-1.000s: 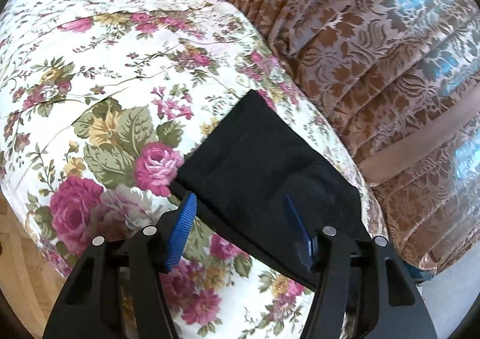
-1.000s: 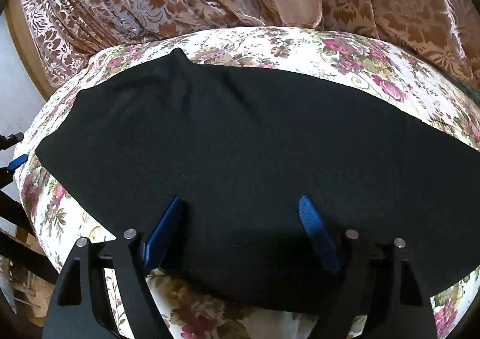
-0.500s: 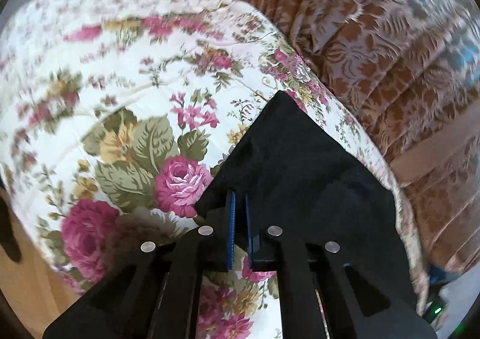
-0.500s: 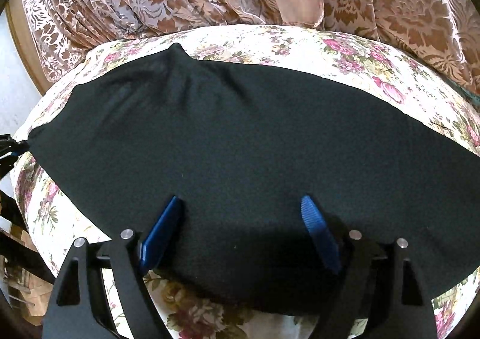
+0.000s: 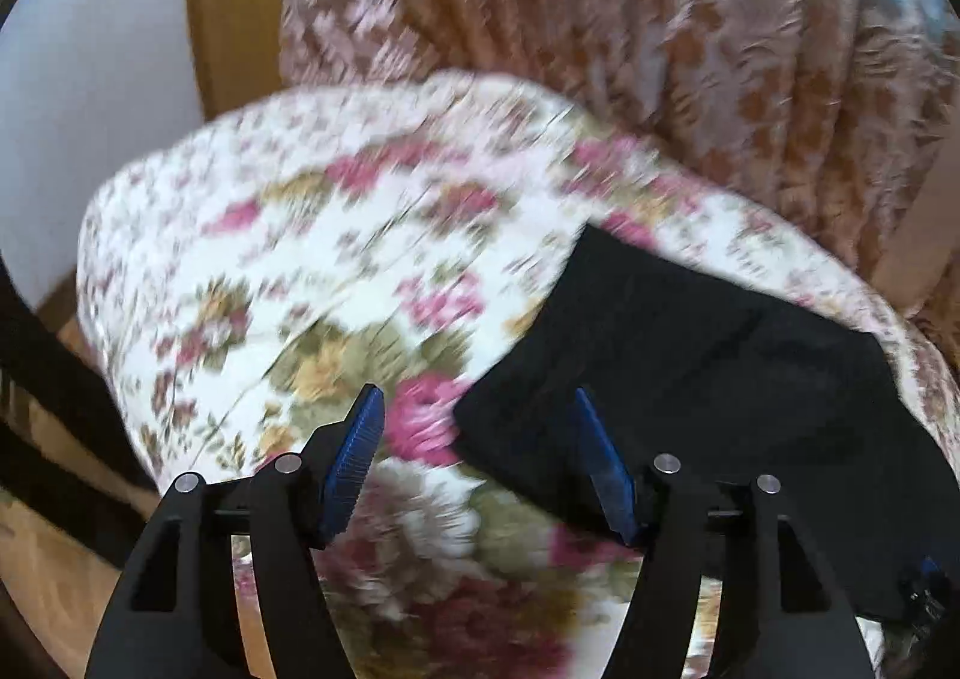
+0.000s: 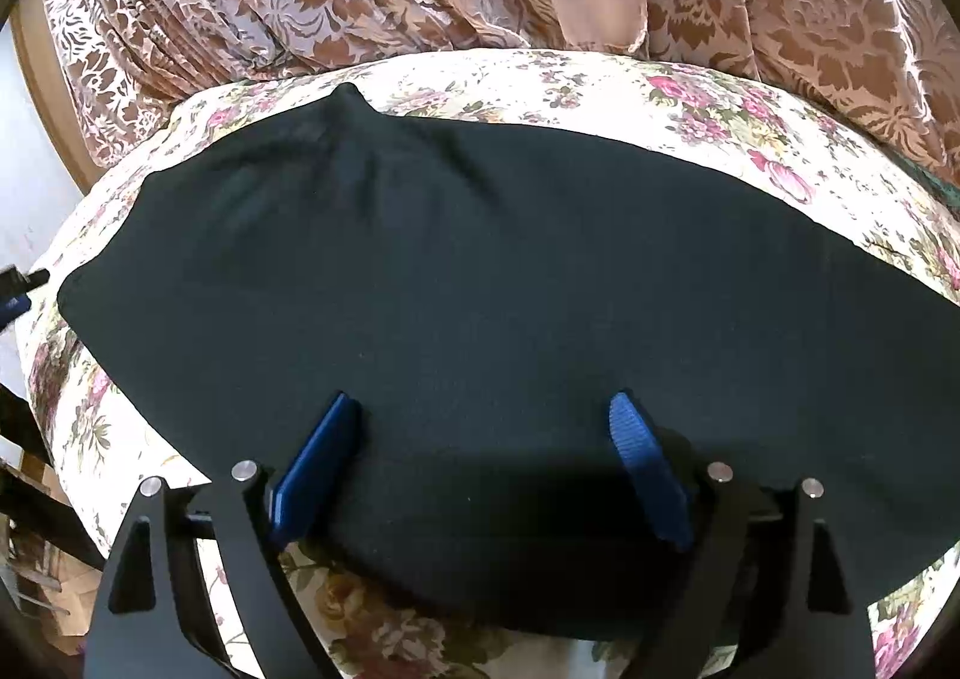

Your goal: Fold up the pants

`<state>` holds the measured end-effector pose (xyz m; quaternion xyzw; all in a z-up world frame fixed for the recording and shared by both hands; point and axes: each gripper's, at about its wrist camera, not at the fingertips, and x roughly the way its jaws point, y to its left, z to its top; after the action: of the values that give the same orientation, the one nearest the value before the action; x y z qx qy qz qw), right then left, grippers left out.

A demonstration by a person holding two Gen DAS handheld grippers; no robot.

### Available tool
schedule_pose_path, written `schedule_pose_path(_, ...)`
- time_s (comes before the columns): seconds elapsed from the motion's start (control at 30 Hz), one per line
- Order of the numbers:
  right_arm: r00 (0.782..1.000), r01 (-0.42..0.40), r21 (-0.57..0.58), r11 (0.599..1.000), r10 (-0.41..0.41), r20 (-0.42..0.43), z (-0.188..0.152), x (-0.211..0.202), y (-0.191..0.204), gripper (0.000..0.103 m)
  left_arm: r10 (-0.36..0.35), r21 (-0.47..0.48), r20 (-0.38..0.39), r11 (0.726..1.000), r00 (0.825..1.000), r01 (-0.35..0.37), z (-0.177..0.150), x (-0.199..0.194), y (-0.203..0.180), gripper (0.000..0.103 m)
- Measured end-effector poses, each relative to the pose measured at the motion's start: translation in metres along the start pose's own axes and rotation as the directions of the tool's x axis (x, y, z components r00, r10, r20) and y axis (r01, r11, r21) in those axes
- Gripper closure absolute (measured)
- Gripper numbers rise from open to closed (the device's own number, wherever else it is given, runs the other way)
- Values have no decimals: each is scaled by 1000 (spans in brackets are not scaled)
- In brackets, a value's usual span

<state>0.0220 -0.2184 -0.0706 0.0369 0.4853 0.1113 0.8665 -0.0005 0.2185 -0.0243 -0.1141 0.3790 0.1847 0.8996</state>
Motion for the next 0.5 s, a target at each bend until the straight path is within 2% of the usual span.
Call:
schedule_pose_path(0.03, 1000, 0, 0, 1000, 0, 2, 0, 0, 0, 16, -47, 29, 34, 999, 998, 46, -1, -9, -14, 40)
schedule_pose_path(0.1, 1000, -3, 4, 1000, 3, 4, 0, -1, 0, 16, -138, 97, 43, 986, 989, 134, -6, -16, -39, 40)
schedule_pose_path(0.13, 1000, -8, 9, 1000, 8, 7, 0, -2, -1, 16, -194, 145, 21, 971, 981, 189, -13, -15, -57, 40)
schedule_pose_path(0.23, 1000, -21, 33, 999, 21, 18, 0, -10, -9, 16, -280, 230, -75, 929, 957, 290, -34, -5, -97, 40)
schedule_pose_path(0.3, 999, -33, 91, 995, 29, 38, 1, -20, -28, 17, -306, 269, -127, 905, 944, 330, -48, 2, -119, 40)
schedule_pose_path(0.37, 996, -78, 179, 981, 69, 58, 0, -32, -53, 25, -315, 304, -169, 885, 934, 354, -60, 7, -135, 40)
schedule_pose_path(0.4, 993, -103, 249, 963, 87, 75, -3, -41, -75, 31, -318, 309, -197, 878, 927, 366, -65, 11, -140, 40)
schedule_pose_path(0.47, 987, -142, 367, 919, 104, 121, -12, -59, -113, 34, -313, 327, -211, 870, 926, 369, -72, 11, -144, 40)
schedule_pose_path(0.5, 983, -159, 457, 875, 98, 155, -22, -72, -143, 35, -308, 336, -206, 869, 929, 363, -73, 13, -147, 40)
